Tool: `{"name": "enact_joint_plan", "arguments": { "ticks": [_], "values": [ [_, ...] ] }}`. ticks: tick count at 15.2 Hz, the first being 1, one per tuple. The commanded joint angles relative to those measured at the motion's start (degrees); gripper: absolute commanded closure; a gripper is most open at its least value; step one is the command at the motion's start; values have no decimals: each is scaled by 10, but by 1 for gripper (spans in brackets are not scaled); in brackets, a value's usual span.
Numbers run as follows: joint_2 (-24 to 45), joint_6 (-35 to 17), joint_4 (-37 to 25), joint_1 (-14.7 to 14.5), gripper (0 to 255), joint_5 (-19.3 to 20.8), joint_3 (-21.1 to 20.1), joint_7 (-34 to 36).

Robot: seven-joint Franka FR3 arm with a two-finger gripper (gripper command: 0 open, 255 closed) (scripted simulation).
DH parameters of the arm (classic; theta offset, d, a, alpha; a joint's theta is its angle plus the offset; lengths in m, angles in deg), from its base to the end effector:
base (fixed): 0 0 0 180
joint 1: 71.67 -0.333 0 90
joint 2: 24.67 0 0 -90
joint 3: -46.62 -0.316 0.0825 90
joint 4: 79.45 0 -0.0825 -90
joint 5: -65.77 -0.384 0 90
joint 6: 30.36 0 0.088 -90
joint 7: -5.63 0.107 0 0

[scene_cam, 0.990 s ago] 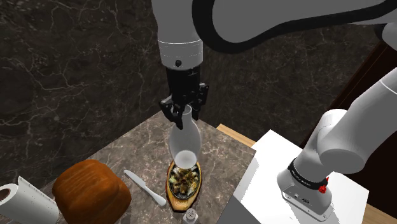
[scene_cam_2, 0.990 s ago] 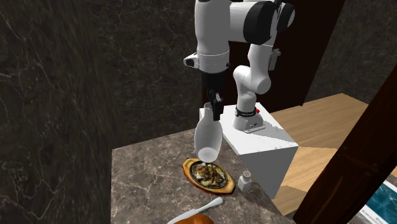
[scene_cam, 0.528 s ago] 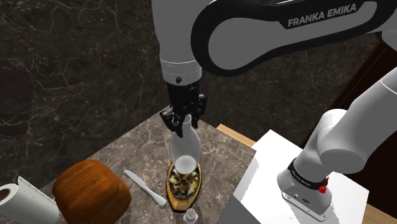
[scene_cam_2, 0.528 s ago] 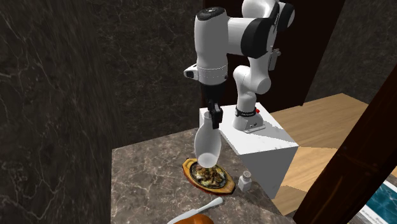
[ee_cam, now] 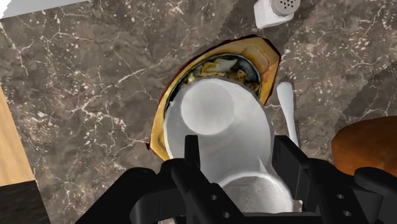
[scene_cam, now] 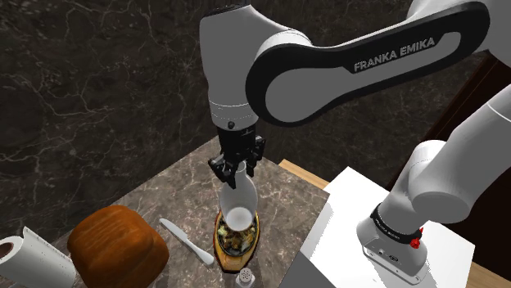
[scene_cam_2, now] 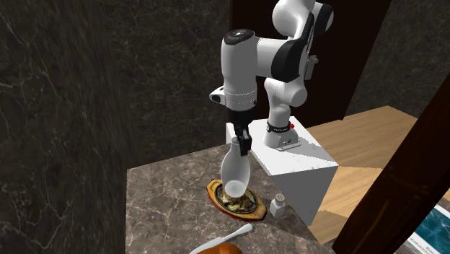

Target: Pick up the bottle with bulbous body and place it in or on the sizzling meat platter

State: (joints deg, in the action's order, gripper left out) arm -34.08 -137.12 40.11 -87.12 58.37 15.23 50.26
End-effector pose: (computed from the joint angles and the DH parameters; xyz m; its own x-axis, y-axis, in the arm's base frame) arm 0.3307 0.3810 0.4787 0.9965 -0.0146 -0.0826 -0.0119 -0.9994 0.0324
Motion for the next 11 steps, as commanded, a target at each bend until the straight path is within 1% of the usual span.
{"name": "enact_joint_plan", "arguments": {
  "ticks": [1, 7, 8, 11],
  "values": [
    [2, -5, 3, 0, 255, 1, -1, 1],
    [2, -5, 3, 0, 255, 1, -1, 1],
    [2, -5, 3, 0, 0, 1, -1, 1],
    [2, -5, 3, 0, 0, 1, -1, 1]
  ]
}}
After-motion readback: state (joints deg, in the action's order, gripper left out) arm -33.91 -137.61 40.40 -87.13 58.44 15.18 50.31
